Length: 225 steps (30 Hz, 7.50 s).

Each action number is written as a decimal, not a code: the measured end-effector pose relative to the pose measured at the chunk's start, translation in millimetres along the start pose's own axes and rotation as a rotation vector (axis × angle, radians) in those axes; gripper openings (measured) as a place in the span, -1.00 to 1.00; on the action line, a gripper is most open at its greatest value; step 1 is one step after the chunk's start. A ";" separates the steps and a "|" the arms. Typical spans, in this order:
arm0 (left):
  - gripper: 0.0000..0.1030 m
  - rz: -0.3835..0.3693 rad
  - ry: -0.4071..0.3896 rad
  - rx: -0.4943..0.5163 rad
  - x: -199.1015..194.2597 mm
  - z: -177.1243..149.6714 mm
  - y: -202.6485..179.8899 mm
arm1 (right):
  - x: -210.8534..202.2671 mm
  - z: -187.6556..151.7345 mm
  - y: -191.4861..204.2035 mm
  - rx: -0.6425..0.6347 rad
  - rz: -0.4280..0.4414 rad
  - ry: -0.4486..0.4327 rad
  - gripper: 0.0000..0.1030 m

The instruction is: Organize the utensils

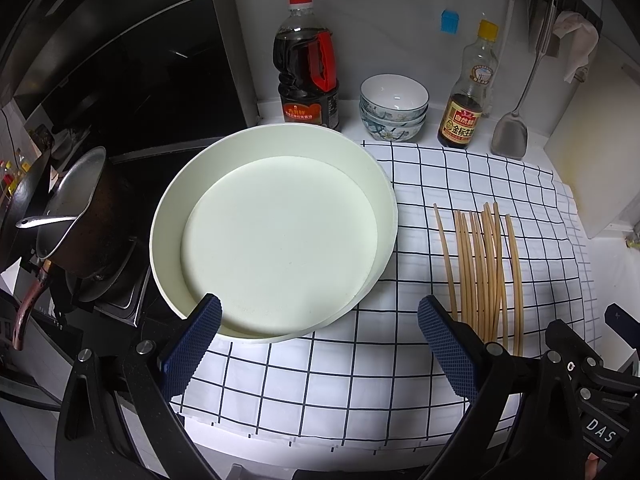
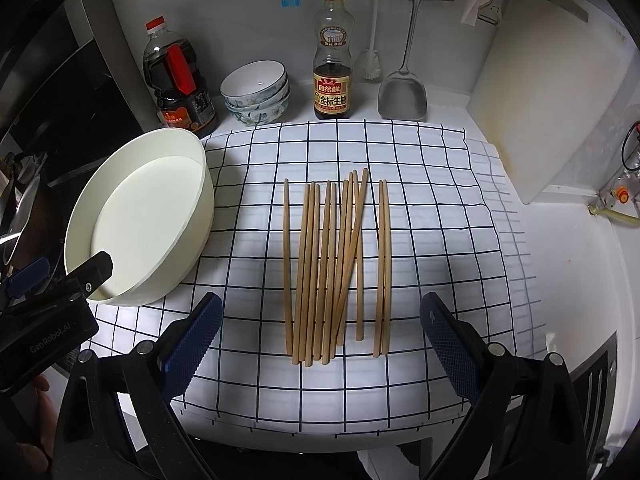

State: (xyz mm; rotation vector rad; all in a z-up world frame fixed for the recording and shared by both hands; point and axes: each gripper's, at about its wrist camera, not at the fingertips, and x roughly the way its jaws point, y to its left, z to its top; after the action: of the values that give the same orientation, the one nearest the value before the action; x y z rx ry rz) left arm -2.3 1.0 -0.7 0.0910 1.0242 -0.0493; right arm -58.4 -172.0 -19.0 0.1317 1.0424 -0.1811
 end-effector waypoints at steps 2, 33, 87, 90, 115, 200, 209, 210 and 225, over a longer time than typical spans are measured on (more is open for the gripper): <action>0.88 0.000 -0.001 0.000 -0.1 0.0 0.0 | 0.5 -0.6 -0.1 0.002 0.001 0.001 0.83; 0.88 -0.132 0.021 0.077 21.1 -11.9 -20.5 | 8.6 -28.4 -31.6 0.122 0.007 -0.001 0.83; 0.88 -0.020 -0.002 0.052 161.4 -39.8 -124.4 | 158.8 -11.4 -111.5 -0.069 -0.125 -0.096 0.82; 0.88 -0.013 -0.007 0.057 161.9 -38.5 -126.8 | 158.7 -12.5 -115.1 -0.065 -0.120 -0.101 0.80; -0.86 -0.130 0.004 0.087 158.8 -32.9 -144.0 | 159.3 -5.0 -97.2 -0.122 0.043 -0.093 -0.88; 0.38 -0.057 0.051 -0.140 144.3 44.2 143.9 | 139.1 94.1 195.4 -0.215 0.293 0.056 -0.47; 0.60 -0.057 0.036 -0.139 116.9 34.5 134.2 | 110.7 81.3 171.6 -0.197 0.272 0.026 -0.23; 0.61 -0.058 0.030 -0.136 111.4 33.6 132.1 | 106.8 80.3 168.2 -0.193 0.270 0.020 -0.21; 0.81 -0.062 -0.027 -0.089 74.7 23.9 99.9 | 67.4 64.2 114.8 -0.107 0.216 -0.029 0.02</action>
State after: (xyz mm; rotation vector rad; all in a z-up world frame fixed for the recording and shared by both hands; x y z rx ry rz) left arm 65.1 98.2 -46.9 -0.0223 1.0004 -0.0610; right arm 53.2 -78.0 -42.9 0.1430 0.9988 0.0688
